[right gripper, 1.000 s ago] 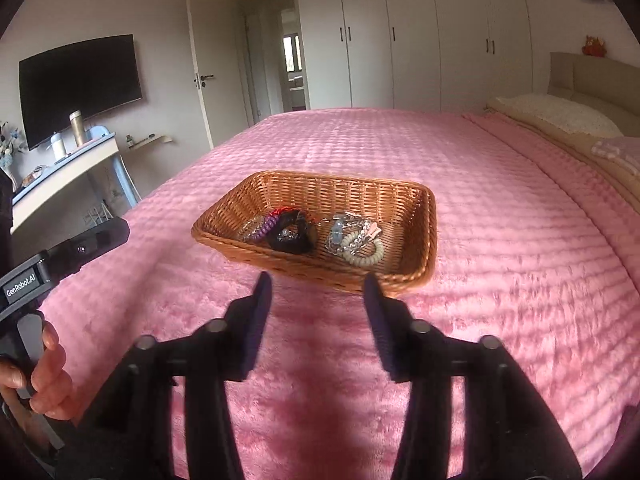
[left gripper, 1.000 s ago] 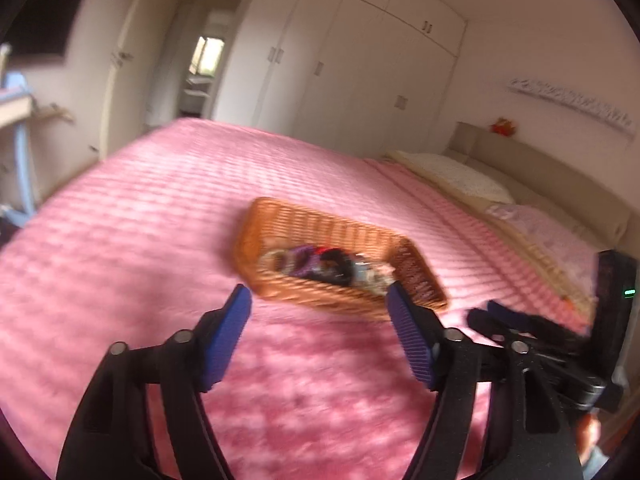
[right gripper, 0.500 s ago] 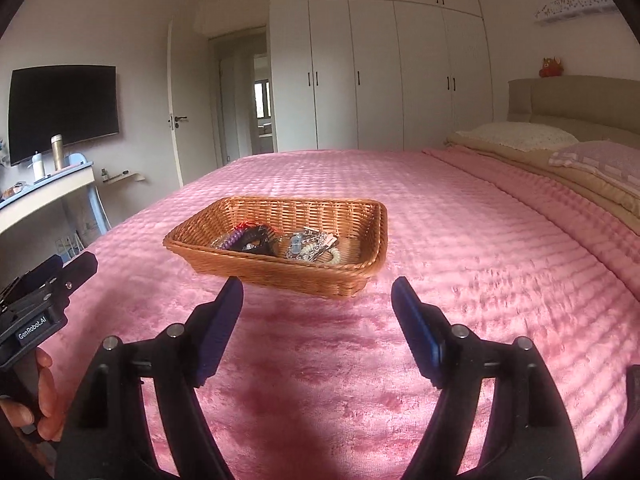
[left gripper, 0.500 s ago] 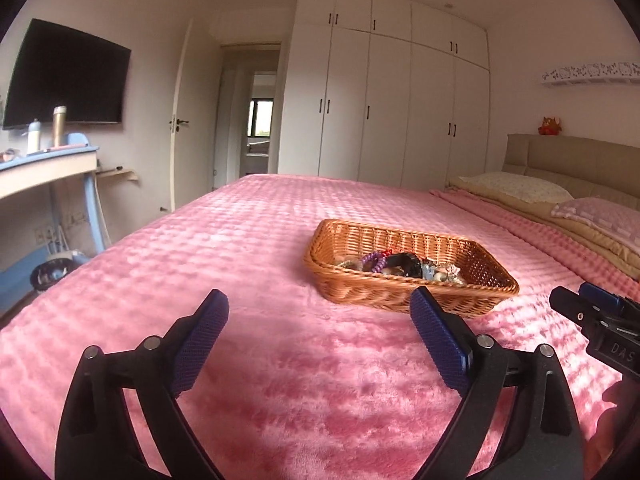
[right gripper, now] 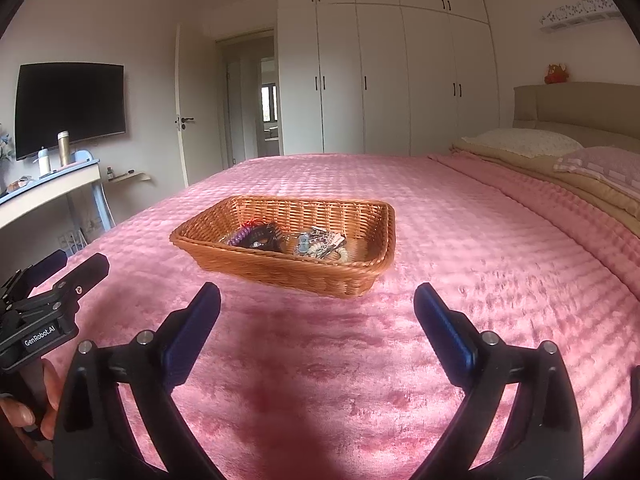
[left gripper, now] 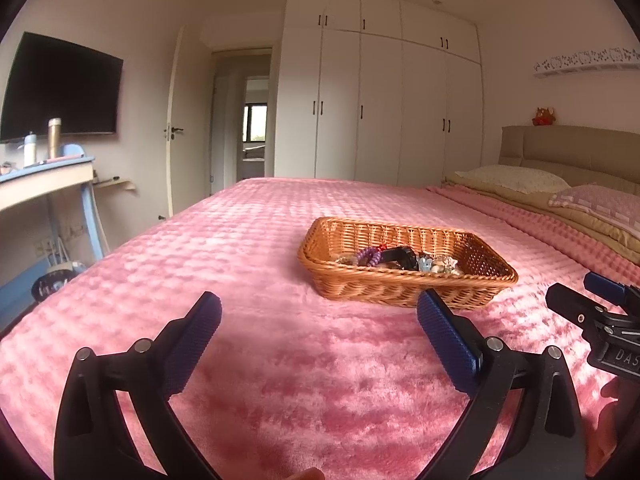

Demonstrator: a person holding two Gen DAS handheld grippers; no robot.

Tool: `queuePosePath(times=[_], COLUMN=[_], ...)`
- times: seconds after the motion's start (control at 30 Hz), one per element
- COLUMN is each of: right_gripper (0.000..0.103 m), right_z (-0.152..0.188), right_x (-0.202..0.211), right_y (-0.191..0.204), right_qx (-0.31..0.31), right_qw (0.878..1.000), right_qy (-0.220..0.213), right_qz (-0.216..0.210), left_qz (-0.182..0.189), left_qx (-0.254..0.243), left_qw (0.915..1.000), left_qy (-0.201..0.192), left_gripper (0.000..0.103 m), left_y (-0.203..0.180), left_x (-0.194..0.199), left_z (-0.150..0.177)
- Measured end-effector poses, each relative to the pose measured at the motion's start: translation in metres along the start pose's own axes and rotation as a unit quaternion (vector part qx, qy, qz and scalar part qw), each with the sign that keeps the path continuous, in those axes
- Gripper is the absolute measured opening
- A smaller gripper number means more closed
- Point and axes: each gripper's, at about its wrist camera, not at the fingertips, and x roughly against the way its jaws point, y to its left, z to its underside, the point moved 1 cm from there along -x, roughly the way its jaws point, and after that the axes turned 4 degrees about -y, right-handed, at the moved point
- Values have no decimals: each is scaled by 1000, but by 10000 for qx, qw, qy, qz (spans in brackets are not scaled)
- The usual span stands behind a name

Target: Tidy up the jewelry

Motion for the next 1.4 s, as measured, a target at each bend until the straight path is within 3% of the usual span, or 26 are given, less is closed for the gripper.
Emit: queuePosePath(times=[1.4], right_gripper=[95], right_z=[2], right_x=[4], right_y=[8], right_qx=[142], right_qw=[9999], right_qy=[33], right_qz=[18], left_qz=[19], left_qx=[10], left_qw=[9999], left_qy=[147], left_gripper=[95], left_y=[0], left_x=[-1], left_z=[1])
